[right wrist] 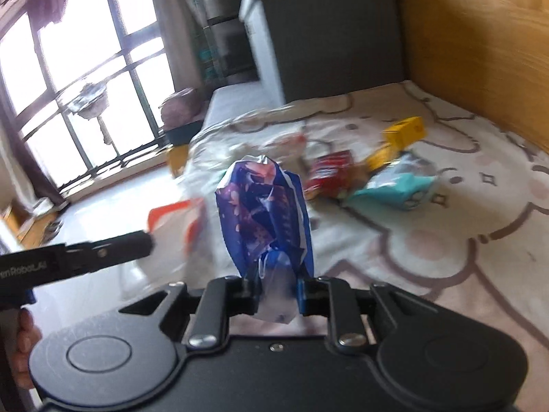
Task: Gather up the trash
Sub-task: 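Carry the blue snack bag and clear plastic bag toward the wastebasket with both tools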
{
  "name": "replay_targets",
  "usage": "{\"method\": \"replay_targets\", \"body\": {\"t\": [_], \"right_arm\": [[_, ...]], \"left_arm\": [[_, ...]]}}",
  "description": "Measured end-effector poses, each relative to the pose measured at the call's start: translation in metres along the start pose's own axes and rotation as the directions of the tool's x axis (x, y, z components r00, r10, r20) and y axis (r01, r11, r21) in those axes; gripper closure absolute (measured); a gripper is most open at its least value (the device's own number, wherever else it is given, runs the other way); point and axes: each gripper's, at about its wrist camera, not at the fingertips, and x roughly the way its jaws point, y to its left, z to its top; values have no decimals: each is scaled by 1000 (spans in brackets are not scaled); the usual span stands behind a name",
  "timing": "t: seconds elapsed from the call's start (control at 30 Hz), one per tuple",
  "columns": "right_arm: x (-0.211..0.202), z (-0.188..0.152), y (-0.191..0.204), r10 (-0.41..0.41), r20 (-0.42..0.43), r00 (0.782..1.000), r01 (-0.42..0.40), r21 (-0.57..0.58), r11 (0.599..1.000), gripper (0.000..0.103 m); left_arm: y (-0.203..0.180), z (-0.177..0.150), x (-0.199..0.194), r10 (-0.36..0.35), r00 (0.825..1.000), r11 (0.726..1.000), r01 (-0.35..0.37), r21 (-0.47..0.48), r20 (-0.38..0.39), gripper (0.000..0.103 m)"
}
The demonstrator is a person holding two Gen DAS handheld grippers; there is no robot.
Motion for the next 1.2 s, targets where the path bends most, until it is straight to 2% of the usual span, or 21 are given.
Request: {"method": "replay_targets", "body": {"t": [0.27, 0.37, 0.5, 0.63, 0.73, 0.87, 1.07, 1.2], "right_arm": [[0, -9, 42, 36, -21, 999, -37, -74, 997, 82], [-1, -14, 50, 32, -28, 999, -35, -96, 995, 82], [-4, -19, 59, 36, -48, 998, -41, -121, 992, 83], [-5, -23, 67, 16, -57, 998, -24, -146, 989, 83], [-4, -24, 68, -4, -64, 998, -5, -147, 989, 83], [-6, -20, 66, -30, -59, 998, 22, -138, 990, 83], [-11, -13, 69, -52, -35, 998, 47, -128, 991, 83], [-9, -8, 80, -50, -26, 998, 46, -123, 991, 83]], "left_arm": [[13, 1, -10, 19, 997, 999, -18, 27, -71, 76], [15, 2, -8, 69, 991, 997, -66, 27, -111, 76], [24, 0, -5, 143, 973, 988, -150, -25, -182, 76], [33, -4, -10, 138, 977, 987, -149, -60, -161, 81], [31, -4, -14, 128, 981, 989, -136, -50, -147, 86], [27, 1, -22, 169, 981, 985, -171, -13, -99, 90], [34, 12, -45, 235, 971, 972, -234, 33, -37, 91], [45, 17, -61, 300, 954, 952, -299, 66, -11, 91]]}}
